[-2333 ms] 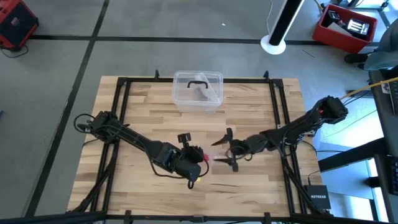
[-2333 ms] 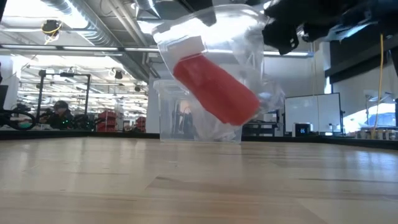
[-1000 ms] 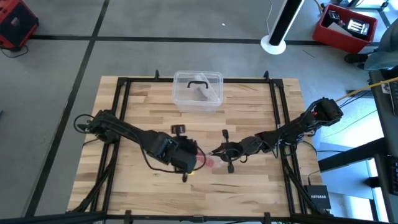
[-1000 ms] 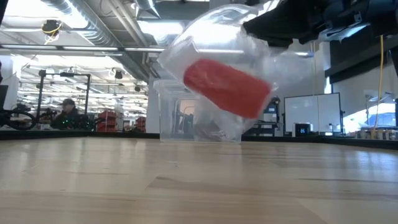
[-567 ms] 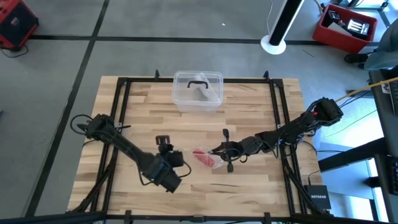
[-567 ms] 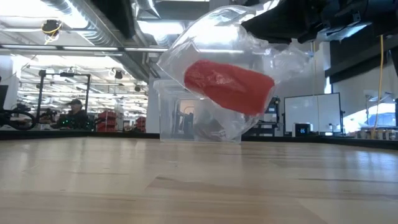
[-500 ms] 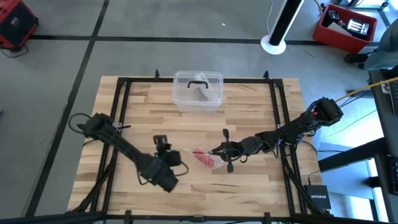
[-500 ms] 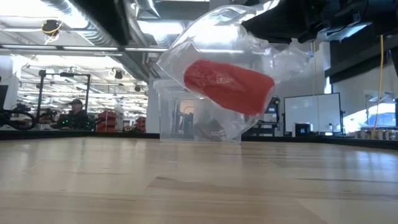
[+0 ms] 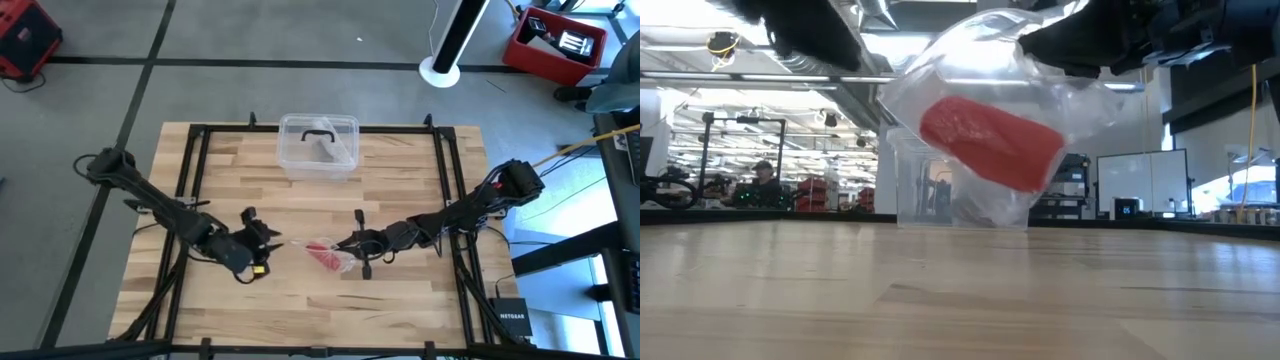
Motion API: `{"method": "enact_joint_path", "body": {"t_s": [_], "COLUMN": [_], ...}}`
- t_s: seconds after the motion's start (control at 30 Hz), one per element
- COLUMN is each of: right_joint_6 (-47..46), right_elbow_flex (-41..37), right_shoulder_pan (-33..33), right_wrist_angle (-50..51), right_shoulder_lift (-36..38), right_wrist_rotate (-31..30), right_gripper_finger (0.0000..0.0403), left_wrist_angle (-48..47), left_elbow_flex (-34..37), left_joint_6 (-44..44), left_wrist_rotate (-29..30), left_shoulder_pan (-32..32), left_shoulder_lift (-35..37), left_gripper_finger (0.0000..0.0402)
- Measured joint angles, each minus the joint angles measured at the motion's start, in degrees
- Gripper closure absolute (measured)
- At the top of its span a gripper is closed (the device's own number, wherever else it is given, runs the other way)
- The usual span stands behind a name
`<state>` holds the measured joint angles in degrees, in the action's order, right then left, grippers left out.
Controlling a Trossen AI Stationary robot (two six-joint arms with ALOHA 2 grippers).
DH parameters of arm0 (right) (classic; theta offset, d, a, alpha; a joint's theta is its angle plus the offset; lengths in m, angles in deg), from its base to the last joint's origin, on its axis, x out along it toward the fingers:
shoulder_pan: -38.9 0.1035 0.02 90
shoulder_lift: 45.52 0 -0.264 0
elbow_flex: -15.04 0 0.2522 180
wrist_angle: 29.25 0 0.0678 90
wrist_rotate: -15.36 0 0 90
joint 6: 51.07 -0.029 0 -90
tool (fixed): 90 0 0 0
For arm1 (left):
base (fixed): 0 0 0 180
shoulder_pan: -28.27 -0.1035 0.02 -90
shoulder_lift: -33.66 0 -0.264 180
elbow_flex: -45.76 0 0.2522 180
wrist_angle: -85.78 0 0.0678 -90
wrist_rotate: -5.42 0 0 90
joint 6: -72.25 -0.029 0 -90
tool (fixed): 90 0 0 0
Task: Roll bandage
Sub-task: Close the transparent zip bag
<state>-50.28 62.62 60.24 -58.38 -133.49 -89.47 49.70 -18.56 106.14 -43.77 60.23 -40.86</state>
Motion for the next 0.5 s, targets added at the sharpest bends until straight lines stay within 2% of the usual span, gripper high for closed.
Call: {"method": "enact_joint_path", "body": {"t_s": [0.17, 0.5], "right_joint_6": [-0.29, -0.29], "right_elbow_flex": [0.00, 0.00], "right_shoulder_pan": [0.00, 0.00], "right_wrist_angle": [-2.33, -3.15], "right_shoulder_lift": [-0.82, -0.87], "right_wrist_rotate": [0.65, 0.94], "right_gripper_finger": [0.0401, 0.0401], "left_wrist_angle": [14.74, 23.04], "left_elbow_flex": [7.87, 10.86], "left_joint_6": [-2.95, -8.26], "left_wrist_rotate": [-3.15, -3.80], "left_shoulder_pan": [-1.51, -3.14], "left_shoulder_lift": [-0.84, -3.45], "left_gripper_finger": [0.0270, 0.0270]}}
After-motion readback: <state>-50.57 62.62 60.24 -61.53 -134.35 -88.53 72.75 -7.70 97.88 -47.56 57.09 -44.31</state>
